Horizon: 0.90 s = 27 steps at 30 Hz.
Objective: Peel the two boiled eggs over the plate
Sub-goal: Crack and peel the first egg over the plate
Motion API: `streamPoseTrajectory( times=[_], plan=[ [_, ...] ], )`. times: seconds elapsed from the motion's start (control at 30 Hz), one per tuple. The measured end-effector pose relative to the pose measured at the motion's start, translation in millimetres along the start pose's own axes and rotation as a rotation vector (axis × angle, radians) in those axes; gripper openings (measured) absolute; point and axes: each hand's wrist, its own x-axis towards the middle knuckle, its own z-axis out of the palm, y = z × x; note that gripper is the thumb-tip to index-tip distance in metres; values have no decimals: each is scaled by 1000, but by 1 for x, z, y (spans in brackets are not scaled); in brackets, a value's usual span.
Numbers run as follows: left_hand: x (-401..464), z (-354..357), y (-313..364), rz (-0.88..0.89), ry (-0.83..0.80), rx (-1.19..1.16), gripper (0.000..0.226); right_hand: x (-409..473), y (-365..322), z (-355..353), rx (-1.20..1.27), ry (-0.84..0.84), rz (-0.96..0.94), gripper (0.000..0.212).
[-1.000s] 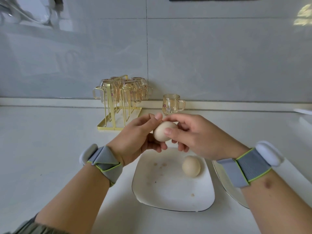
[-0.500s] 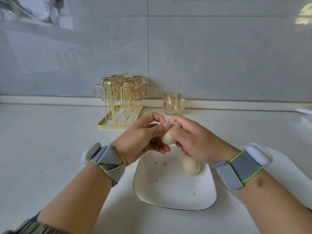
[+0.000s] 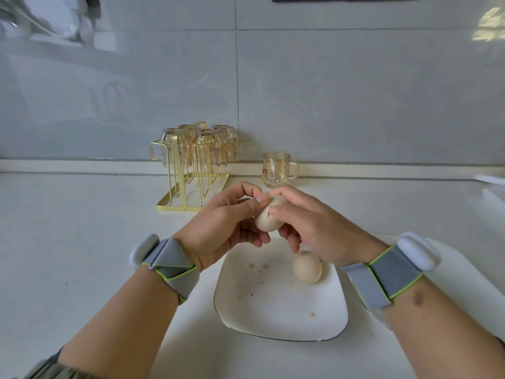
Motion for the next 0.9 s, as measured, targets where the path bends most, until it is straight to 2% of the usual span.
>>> streamPoseTrajectory(
  times=[0.1, 0.4, 0.77, 0.9],
  plan=[
    [0, 1, 0, -8, 3, -8, 15, 2, 1, -2, 46, -18, 8, 38],
    [1, 1, -1, -5, 0, -4, 14, 2, 5, -1, 7, -3, -21, 32],
    [0, 0, 0, -13, -31, -7, 14, 1, 5, -12, 72, -84, -5, 40],
    [0, 2, 0, -20, -44, 3, 20, 1, 7, -14, 8, -60, -13, 39]
  ],
)
